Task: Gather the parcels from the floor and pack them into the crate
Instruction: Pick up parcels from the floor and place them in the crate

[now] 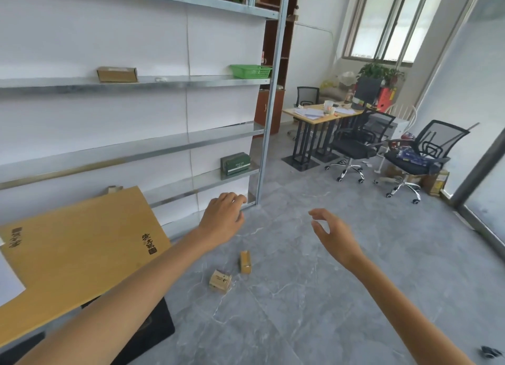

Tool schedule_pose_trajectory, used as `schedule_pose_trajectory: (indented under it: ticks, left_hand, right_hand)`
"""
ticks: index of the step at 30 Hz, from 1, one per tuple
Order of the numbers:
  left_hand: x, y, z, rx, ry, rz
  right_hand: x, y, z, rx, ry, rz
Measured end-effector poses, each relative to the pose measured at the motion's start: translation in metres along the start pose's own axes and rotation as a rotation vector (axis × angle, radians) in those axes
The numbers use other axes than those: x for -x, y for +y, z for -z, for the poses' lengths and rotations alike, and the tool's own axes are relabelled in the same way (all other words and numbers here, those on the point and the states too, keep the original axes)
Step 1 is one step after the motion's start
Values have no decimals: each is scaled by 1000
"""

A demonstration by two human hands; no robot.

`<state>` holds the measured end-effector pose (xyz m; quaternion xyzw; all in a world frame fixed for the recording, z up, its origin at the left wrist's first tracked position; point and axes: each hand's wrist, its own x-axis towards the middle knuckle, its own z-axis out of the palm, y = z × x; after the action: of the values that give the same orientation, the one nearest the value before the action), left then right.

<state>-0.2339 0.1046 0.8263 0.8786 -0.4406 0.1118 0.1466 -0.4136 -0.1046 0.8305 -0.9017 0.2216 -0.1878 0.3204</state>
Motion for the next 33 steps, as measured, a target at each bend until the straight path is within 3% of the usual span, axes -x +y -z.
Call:
schedule_pose_trajectory:
  ticks: [21, 27, 33]
  left_hand:
    - [-227, -46, -158, 155, -162, 271]
    - [-259, -78, -207, 196, -293, 367]
    - [-310, -135, -274, 358, -627, 388]
  right_hand:
    - [-255, 137, -77, -159, -265, -89]
    - [-315, 170, -119, -208, -343, -164]
    - [-381, 201, -184, -228, -406, -279]
